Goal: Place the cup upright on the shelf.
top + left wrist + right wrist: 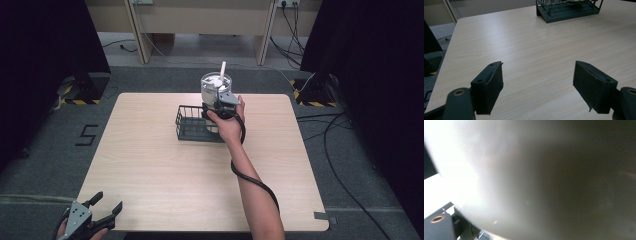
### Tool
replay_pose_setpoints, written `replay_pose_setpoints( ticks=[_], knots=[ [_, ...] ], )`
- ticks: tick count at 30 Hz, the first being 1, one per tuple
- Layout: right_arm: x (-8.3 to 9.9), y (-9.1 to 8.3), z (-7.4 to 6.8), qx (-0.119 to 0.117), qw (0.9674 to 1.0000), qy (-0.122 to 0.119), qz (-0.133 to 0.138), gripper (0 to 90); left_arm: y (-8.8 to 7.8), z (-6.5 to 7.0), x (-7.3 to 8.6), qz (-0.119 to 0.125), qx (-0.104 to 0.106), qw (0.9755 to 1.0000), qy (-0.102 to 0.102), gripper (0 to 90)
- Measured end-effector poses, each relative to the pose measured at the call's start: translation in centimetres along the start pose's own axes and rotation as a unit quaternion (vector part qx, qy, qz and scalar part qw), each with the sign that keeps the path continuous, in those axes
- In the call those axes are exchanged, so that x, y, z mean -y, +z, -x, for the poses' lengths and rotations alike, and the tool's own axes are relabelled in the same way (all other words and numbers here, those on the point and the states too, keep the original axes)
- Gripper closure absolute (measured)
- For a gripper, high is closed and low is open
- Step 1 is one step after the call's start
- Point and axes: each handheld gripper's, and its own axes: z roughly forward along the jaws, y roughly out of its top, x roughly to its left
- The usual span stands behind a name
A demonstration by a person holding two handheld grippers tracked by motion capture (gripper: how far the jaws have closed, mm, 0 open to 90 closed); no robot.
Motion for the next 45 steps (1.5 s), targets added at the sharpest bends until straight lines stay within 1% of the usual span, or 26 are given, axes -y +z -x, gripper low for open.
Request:
replay_pose_setpoints(
  ticks=[4,10,12,17,23,27,29,31,32,34,35,36,38,40,43,45],
  knots=[
    [0.1,0.0,-0.1,0.000,1.0000,-0.005,0.003,10.0,0.0,0.0,0.0,0.001,0.001,1.0000,0.000,23.2],
    [0.5,-0.2,-0.1,0.000,0.9999,-0.003,0.012,9.7,0.0,0.1,0.0,0.001,0.003,1.0000,0.002,23.2],
    [0.9,-0.4,0.0,-0.006,0.9997,-0.005,0.021,8.4,0.0,0.1,0.0,0.000,0.003,1.0000,0.003,23.2],
    [1.2,-0.8,0.0,-0.003,0.9997,-0.007,0.024,4.1,0.0,0.1,0.0,0.000,0.002,1.0000,0.005,23.2],
    [1.4,-1.5,-0.1,-0.004,0.9996,-0.009,0.026,3.6,0.0,0.1,-0.1,0.000,0.002,1.0000,0.005,23.2],
    [1.7,-2.5,0.2,-0.007,0.9997,-0.006,0.023,4.7,0.1,0.1,-0.1,0.001,0.003,1.0000,0.008,23.2],
    [1.7,-2.7,0.2,-0.007,0.9997,-0.009,0.023,4.8,0.1,0.2,-0.1,0.001,0.004,1.0000,0.008,23.2],
    [1.8,-3.6,0.4,-0.007,0.9997,-0.004,0.024,5.3,0.2,0.2,-0.2,0.000,0.005,0.9999,0.009,23.2],
    [1.8,-3.6,0.4,-0.007,0.9997,-0.004,0.024,5.3,0.2,0.2,-0.2,0.001,0.005,0.9999,0.009,23.2],
    [1.9,-4.5,0.5,-0.008,0.9997,-0.010,0.022,5.5,0.3,0.2,-0.2,0.002,0.006,0.9999,0.010,23.2],
    [1.9,-4.5,0.5,-0.008,0.9997,-0.010,0.022,5.5,0.4,0.2,-0.3,0.002,0.007,0.9999,0.010,23.2],
    [2.0,-5.2,0.7,-0.009,0.9997,-0.008,0.021,5.8,0.4,0.2,-0.3,0.002,0.008,0.9999,0.012,23.2],
    [2.0,-5.9,0.9,-0.007,0.9997,-0.009,0.022,6.2,0.6,0.3,-0.4,0.003,0.010,0.9999,0.013,23.2],
    [2.0,-6.2,1.1,-0.006,0.9997,-0.007,0.024,6.3,0.7,0.3,-0.4,0.003,0.011,0.9999,0.013,23.2],
    [2.2,-7.5,1.5,-0.006,0.9998,0.001,0.019,7.2,1.0,0.3,-0.5,0.003,0.014,0.9998,0.012,23.2],
    [2.3,-8.0,1.7,-0.006,0.9998,0.001,0.017,8.3,1.1,0.3,-0.5,0.002,0.014,0.9998,0.014,23.1]
  ],
)
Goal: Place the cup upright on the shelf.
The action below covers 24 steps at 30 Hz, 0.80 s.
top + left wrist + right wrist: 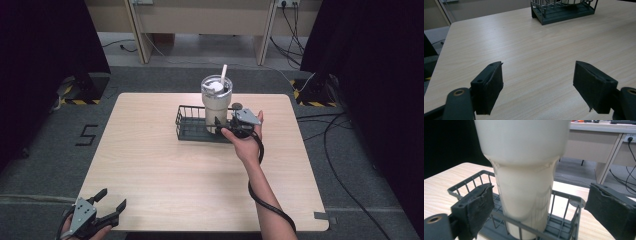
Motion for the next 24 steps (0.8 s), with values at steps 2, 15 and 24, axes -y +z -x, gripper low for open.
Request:
replay_pose_setpoints(
  ticks=[2,15,24],
  knots=[
    [0.0,-0.6,0.2,-0.003,1.0000,0.005,0.001,9.0,0.1,0.0,0.0,0.002,0.001,1.0000,-0.001,23.1],
    [0.7,-4.5,1.6,0.017,0.9999,-0.001,0.002,10.3,0.8,0.2,-0.3,0.002,0.010,0.9999,0.007,23.0],
    [1.9,-6.6,3.2,0.037,0.9993,0.003,-0.006,10.6,1.0,0.3,-0.5,0.003,0.014,0.9998,0.011,23.0]
  ],
)
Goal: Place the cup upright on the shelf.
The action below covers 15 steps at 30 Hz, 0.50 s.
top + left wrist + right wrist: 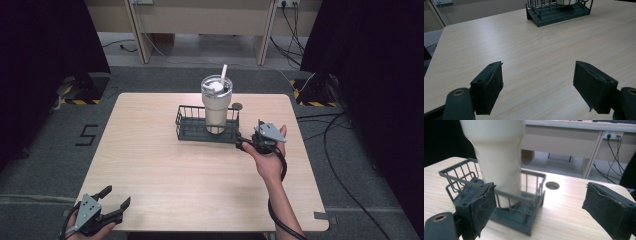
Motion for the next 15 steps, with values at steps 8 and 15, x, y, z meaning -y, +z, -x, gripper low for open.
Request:
replay_pose_setpoints(
  ticks=[8,15],
  knots=[
    [1.7,-2.2,2.0,0.023,0.9996,0.005,-0.012,11.2,0.0,0.0,-0.1,0.001,-0.001,1.0000,0.001,23.1],
    [2.6,-3.7,3.0,0.035,0.9993,0.009,-0.013,11.4,0.0,0.0,-0.1,0.002,-0.003,1.0000,0.001,23.1]
  ],
)
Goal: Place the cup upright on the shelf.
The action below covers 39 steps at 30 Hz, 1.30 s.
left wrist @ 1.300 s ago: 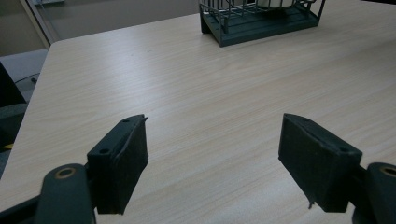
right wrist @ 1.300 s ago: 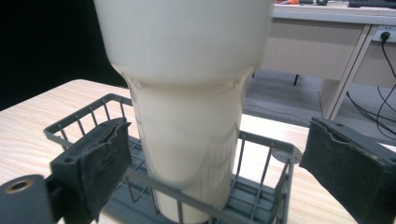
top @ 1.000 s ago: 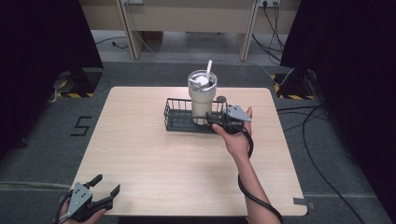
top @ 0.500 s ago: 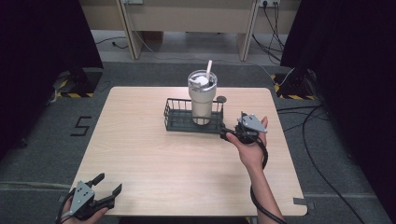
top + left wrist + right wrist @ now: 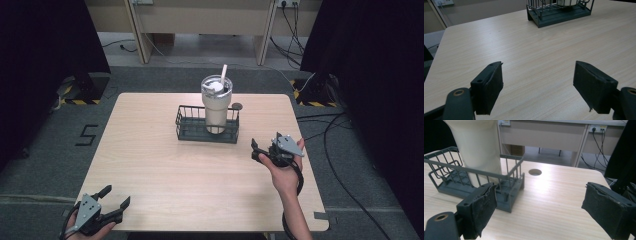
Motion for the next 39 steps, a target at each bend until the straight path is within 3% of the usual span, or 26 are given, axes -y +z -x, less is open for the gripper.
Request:
replay_pose_setpoints(
  ticks=[20,39],
  knots=[
    [3.5,-3.6,3.5,0.043,0.9988,0.021,-0.014,12.0,0.0,0.0,0.0,-0.001,-0.001,1.0000,0.001,23.0],
    [6.3,-5.4,5.9,0.074,0.9962,0.036,-0.031,13.0,0.0,0.0,0.0,-0.002,-0.001,1.0000,0.001,23.0]
  ],
)
